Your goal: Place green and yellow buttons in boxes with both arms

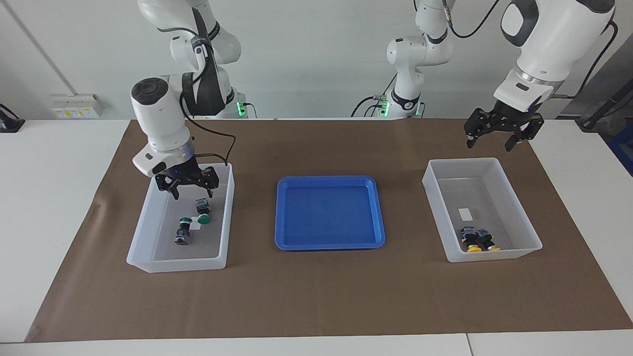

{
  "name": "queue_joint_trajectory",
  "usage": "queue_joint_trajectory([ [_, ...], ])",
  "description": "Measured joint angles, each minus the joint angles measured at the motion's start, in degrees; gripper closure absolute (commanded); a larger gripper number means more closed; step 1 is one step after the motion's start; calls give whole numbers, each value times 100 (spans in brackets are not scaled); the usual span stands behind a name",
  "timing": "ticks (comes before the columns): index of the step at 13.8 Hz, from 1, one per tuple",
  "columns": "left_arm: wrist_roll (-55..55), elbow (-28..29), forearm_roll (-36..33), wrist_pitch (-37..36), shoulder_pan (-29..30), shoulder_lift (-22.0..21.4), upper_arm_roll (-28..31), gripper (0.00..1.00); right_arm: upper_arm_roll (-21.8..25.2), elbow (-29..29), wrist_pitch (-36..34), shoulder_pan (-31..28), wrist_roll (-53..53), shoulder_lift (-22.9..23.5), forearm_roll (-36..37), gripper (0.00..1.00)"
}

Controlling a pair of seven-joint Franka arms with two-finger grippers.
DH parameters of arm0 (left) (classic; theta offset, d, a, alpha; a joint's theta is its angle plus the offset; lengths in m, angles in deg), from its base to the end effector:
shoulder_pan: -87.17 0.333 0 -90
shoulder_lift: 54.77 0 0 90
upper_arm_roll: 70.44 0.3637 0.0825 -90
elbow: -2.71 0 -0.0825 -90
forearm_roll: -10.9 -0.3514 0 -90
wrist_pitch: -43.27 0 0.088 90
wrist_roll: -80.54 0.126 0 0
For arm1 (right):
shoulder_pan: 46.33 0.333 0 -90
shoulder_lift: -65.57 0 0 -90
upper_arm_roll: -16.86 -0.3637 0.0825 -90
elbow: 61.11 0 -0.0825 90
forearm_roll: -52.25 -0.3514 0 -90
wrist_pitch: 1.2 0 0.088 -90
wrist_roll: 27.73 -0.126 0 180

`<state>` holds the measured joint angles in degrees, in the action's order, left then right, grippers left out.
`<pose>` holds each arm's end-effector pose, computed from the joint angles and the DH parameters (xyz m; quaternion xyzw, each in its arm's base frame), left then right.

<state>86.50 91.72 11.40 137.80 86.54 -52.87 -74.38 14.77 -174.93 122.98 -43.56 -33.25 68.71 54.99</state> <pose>0.5412 -0.0436 0.6505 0.9953 -0.0915 0.0317 0.0051 0.5543 0.0442 0.4920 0.9978 0.0063 0.0645 0.0138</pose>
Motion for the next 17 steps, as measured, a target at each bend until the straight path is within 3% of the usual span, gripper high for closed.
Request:
queue_joint_trajectory([
  [5, 0, 26, 0, 4, 10, -23, -2, 0, 119, 946, -1460, -32, -271, -364, 0, 0],
  [13, -25, 25, 0, -111, 13, -32, 1, 0, 264, 2452, -3401, -163, -277, -444, 0, 0],
  [17, -39, 151, 0, -225, 14, -149, 7, 0, 403, 2675, -3926, -377, 41, -612, 0, 0],
])
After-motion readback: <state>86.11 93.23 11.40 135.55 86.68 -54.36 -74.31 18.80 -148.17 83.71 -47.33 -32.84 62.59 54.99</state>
